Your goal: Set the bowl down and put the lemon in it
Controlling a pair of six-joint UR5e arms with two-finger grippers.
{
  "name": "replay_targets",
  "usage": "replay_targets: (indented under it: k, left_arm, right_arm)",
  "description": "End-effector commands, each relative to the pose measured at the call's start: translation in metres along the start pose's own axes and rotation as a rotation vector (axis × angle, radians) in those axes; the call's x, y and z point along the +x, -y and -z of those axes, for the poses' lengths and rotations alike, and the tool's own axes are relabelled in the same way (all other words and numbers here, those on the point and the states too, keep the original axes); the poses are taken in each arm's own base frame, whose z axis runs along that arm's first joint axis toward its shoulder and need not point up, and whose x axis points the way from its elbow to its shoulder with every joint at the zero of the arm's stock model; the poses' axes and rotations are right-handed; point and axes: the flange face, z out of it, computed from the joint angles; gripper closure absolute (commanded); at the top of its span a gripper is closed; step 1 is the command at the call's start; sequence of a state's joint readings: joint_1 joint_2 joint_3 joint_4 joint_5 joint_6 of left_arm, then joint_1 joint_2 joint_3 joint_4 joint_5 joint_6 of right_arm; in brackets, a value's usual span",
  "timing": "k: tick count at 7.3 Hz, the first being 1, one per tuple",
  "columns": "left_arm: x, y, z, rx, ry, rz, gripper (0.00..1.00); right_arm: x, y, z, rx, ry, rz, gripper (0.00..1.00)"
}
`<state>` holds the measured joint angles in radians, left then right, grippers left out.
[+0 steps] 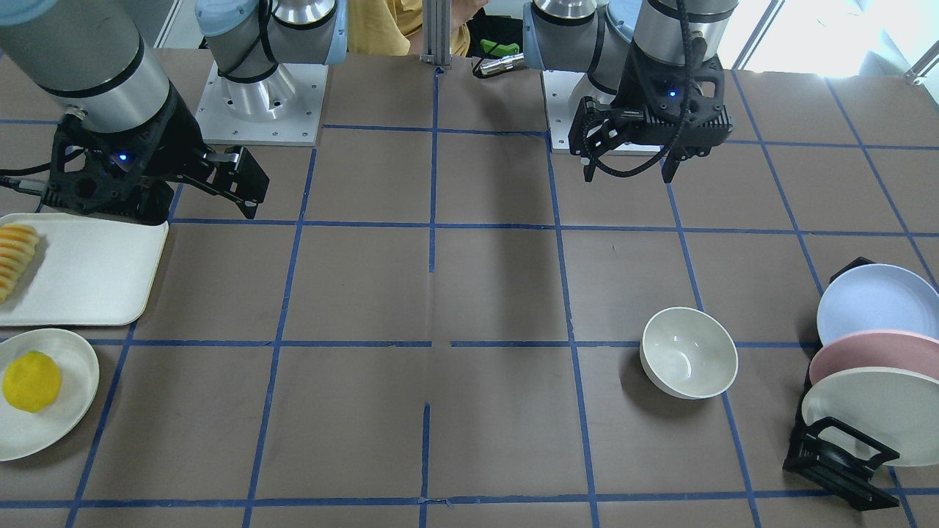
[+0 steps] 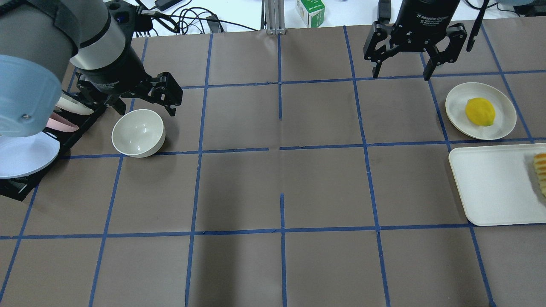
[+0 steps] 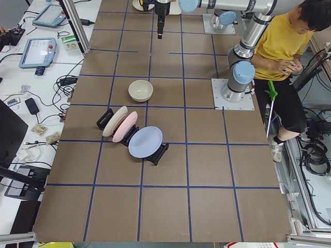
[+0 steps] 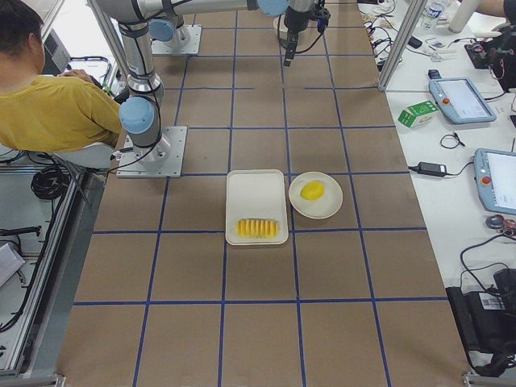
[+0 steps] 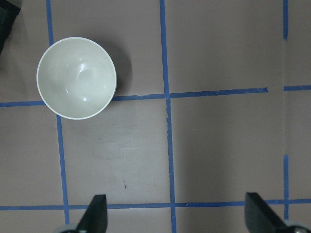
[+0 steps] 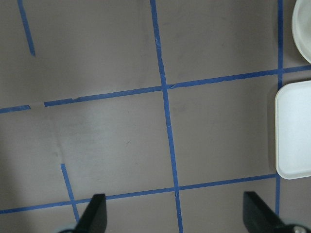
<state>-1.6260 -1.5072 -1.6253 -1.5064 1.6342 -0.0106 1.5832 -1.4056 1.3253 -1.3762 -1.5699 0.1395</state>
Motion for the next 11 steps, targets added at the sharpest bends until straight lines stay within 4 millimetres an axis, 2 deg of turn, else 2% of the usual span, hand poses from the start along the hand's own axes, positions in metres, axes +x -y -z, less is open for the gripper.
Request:
replay_targets:
  k: [1, 4, 5, 7, 11]
  left_arm:
    - [-0.004, 0.002, 0.000, 0.001, -0.003, 0.008, 0.00]
    - [-0.003, 0.002, -0.002, -0.003, -0.003, 0.006, 0.00]
    - [-0.003, 0.002, -0.003, -0.006, -0.004, 0.006, 0.00]
    - [-0.003, 0.003, -0.005, -0.009, -0.006, 0.006, 0.00]
    - [-0.002, 0.003, -0.005, -0.003, -0.008, 0.006, 0.00]
  right_arm:
    - [-0.001, 0.000, -0.001, -0.001, 0.005, 0.001, 0.00]
    - [0.004, 0.004, -0.002, 0.003, -0.006, -0.008, 0.00]
    - [0.009, 0.011, -0.007, -0.004, -0.007, -0.029, 0.00]
    - [0.019, 0.039, -0.039, -0.059, -0.016, -0.033, 0.00]
    - [0.023, 0.050, -0.048, -0.054, -0.022, -0.008, 0.00]
